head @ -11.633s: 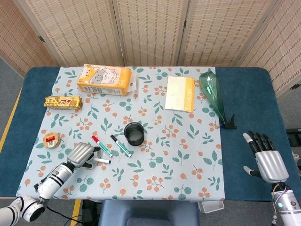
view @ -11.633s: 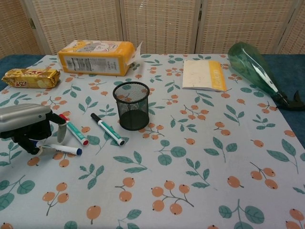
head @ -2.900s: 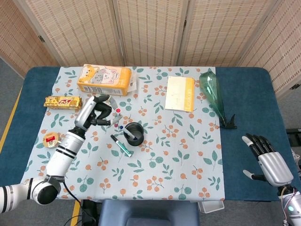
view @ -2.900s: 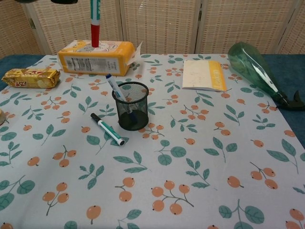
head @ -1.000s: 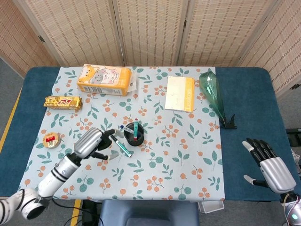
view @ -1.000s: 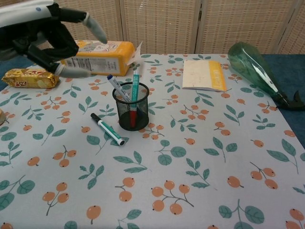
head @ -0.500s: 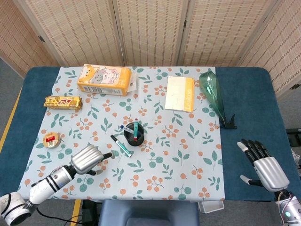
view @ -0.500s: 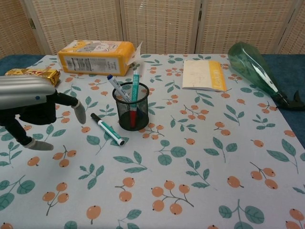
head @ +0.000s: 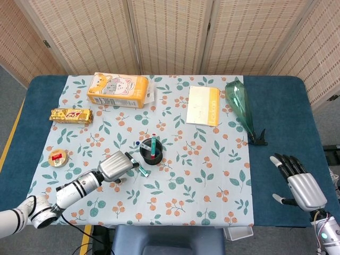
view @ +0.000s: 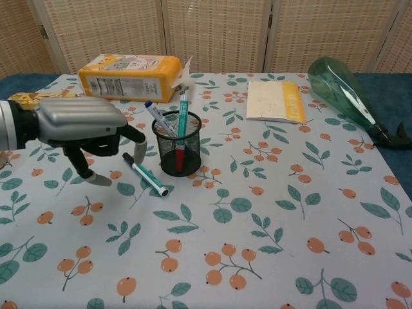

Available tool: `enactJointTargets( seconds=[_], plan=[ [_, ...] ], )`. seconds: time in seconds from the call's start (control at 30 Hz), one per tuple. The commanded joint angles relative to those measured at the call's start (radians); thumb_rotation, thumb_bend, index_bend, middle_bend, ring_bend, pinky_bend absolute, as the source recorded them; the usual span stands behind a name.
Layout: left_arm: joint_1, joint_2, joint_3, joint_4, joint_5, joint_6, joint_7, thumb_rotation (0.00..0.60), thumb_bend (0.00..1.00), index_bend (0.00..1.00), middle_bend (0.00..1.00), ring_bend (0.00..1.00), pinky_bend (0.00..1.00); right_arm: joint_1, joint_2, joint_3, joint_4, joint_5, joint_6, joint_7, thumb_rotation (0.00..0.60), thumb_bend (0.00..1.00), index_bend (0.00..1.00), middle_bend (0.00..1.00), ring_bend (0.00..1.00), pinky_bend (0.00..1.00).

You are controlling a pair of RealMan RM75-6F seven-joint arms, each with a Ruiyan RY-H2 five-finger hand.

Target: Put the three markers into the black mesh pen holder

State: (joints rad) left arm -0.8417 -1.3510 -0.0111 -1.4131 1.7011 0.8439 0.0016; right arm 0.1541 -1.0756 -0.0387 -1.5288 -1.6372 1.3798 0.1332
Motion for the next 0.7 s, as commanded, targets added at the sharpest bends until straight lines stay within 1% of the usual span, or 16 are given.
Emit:
enactJointTargets(
  seconds=[0.03, 0.3, 0.7],
  plan=[
    [-0.024, -0.046, 0.0, 0.045, 0.007, -0.002, -0.041, 0.6, 0.26, 0.44, 1.0, 0.93, 0.97, 0.006, -0.001, 0.003, 0.001, 0.009, -0.011, -0.002, 0.6, 0.13, 0.0, 0.0, 0.0, 0.0],
    [-0.055, -0.14, 0.002, 0.158, 0.023, 0.04, -0.125, 0.6, 0.26, 0.46, 1.0, 0.94, 0.97, 0.008, 0.001, 0.008, 0.001, 0.022, -0.017, 0.001, 0.6, 0.13, 0.0, 0.0, 0.0, 0.0],
    [-0.079, -0.235, 0.028, 0.283, 0.021, 0.05, -0.166, 0.6, 0.28, 0.46, 1.0, 0.94, 0.97, 0.006, 0.005, 0.009, 0.003, 0.023, -0.008, 0.012, 0.6, 0.13, 0.0, 0.0, 0.0, 0.0]
  ],
)
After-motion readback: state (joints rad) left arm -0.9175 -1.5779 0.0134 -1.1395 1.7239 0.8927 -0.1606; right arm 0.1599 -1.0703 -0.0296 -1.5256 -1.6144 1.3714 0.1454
